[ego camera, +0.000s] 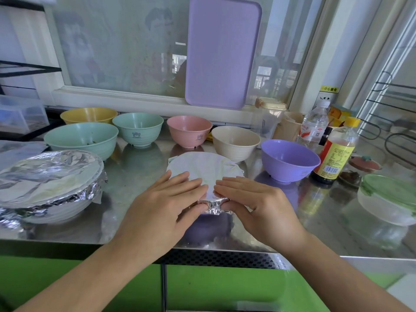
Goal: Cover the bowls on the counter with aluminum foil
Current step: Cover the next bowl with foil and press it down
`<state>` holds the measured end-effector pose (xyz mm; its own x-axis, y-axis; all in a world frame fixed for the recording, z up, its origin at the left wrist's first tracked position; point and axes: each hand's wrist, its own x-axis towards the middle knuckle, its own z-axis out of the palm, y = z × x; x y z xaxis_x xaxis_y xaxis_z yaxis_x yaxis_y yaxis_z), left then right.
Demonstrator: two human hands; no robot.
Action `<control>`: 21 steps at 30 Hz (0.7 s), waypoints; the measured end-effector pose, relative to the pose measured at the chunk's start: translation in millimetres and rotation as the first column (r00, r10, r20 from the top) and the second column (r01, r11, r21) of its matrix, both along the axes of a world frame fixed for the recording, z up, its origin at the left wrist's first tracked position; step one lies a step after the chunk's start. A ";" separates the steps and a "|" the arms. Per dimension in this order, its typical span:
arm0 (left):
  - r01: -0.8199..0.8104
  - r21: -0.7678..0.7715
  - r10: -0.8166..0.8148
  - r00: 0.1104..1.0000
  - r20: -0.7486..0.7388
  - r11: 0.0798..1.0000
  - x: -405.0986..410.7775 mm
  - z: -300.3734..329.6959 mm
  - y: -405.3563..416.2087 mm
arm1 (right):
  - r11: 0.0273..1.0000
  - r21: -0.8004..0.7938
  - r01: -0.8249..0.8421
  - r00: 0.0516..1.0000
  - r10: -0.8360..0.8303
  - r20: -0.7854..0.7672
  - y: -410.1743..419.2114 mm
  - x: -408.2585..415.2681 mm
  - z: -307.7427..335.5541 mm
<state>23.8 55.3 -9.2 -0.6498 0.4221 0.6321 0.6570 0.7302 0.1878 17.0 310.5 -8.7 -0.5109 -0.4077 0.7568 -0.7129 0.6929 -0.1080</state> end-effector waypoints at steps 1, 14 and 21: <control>-0.003 -0.002 0.003 1.000 -0.001 1.000 0.3 -0.2 0.1 | 1.000 0.007 -0.001 1.000 0.001 -0.009 0.2 0.3 0.0; -0.058 -0.046 0.059 0.998 0.002 0.997 -0.7 0.3 3.9 | 0.997 0.069 0.032 0.997 -0.027 -0.067 -6.3 2.0 1.1; -0.053 -0.012 0.053 0.999 0.010 0.999 -4.5 3.2 1.6 | 0.991 0.131 -0.001 1.000 0.000 0.008 4.8 -0.4 7.4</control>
<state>19.3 56.9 -6.0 -0.6779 0.3946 0.6203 0.6157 0.7658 0.1856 16.5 315.4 -1.4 -0.5166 -0.5033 0.6927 -0.7127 0.7011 -0.0220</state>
